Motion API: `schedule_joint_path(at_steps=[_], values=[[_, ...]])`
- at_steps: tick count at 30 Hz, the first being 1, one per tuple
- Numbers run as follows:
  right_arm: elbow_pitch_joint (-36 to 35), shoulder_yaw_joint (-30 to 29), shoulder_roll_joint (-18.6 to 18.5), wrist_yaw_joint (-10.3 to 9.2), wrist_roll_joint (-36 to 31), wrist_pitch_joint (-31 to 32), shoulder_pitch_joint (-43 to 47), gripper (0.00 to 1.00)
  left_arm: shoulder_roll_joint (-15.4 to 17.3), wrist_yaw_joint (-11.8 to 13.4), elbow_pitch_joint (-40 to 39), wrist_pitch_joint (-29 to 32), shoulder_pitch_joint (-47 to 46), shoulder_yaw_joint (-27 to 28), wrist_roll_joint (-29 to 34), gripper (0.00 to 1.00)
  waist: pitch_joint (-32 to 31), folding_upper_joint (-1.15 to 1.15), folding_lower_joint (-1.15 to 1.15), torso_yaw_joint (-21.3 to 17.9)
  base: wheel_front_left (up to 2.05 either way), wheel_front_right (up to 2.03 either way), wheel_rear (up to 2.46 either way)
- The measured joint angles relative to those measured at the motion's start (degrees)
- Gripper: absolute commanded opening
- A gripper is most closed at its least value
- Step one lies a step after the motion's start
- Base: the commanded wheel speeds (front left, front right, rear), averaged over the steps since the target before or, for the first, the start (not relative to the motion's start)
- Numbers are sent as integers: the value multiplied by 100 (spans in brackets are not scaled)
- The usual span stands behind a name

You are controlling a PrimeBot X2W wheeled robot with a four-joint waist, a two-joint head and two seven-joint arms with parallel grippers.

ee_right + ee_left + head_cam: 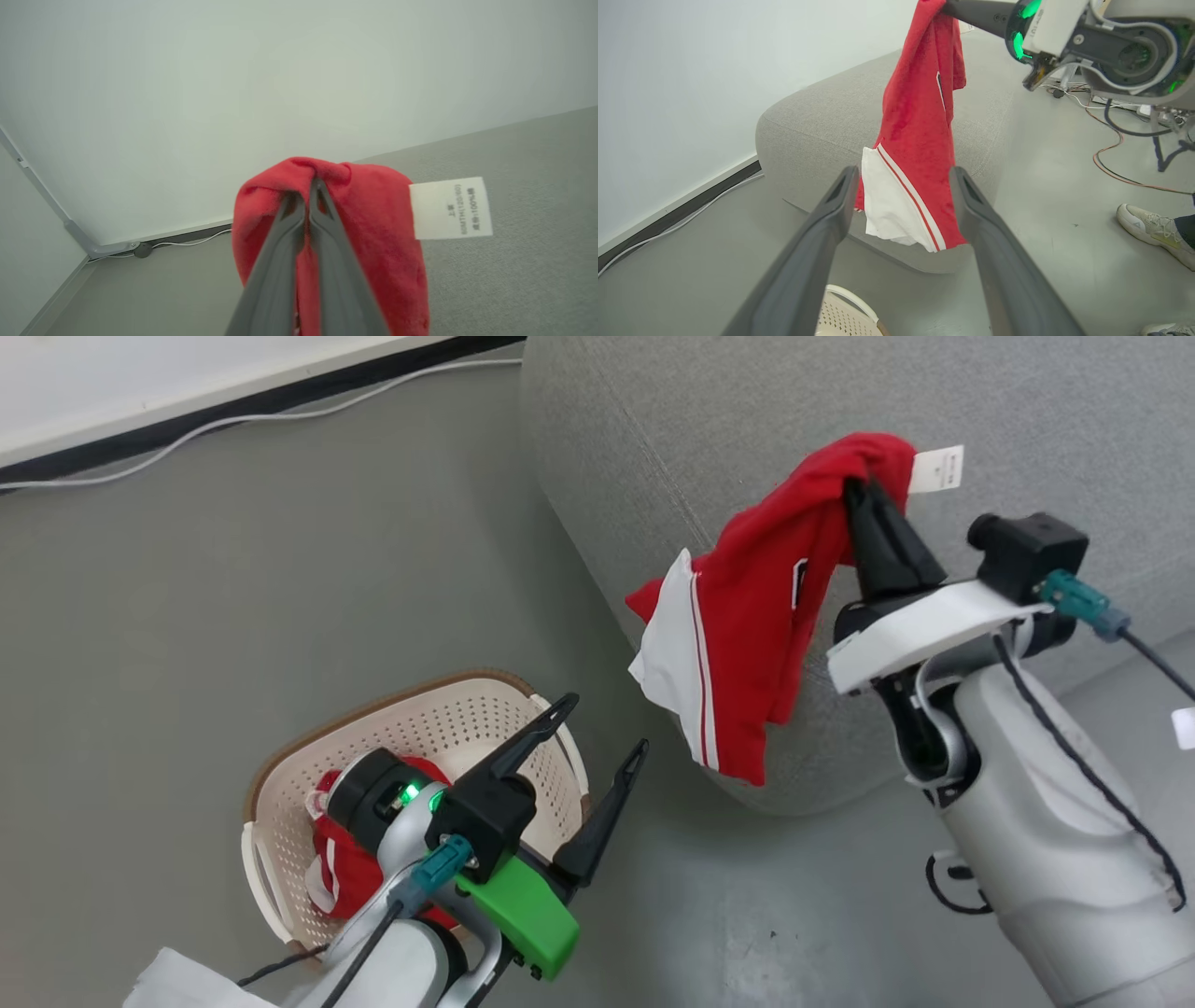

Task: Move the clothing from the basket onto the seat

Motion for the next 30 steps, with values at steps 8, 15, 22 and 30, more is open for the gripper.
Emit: schedule_joint_path(at_steps=[8,15,22,30], values=[[23,-679,-313,-99,19,-18,-537,0,7,-30,-140,114,-276,-77,191,100,406,0,0,-159,0,0,0],[301,-992,-647,-101,36,-42,-1263,0,-12,-62,-242,179,-464,-98,232,100,733,0,0,-72,0,0,0],[580,-1300,-978,-132,63,-41,-2116,0,-15,-104,-332,249,-668,-120,281,100,1057,0,0,145,0,0,0],[773,-1615,-1444,-146,69,18,-2957,0,-29,-162,-431,274,-915,-165,325,100,1446,0,1,452,0,0,0]])
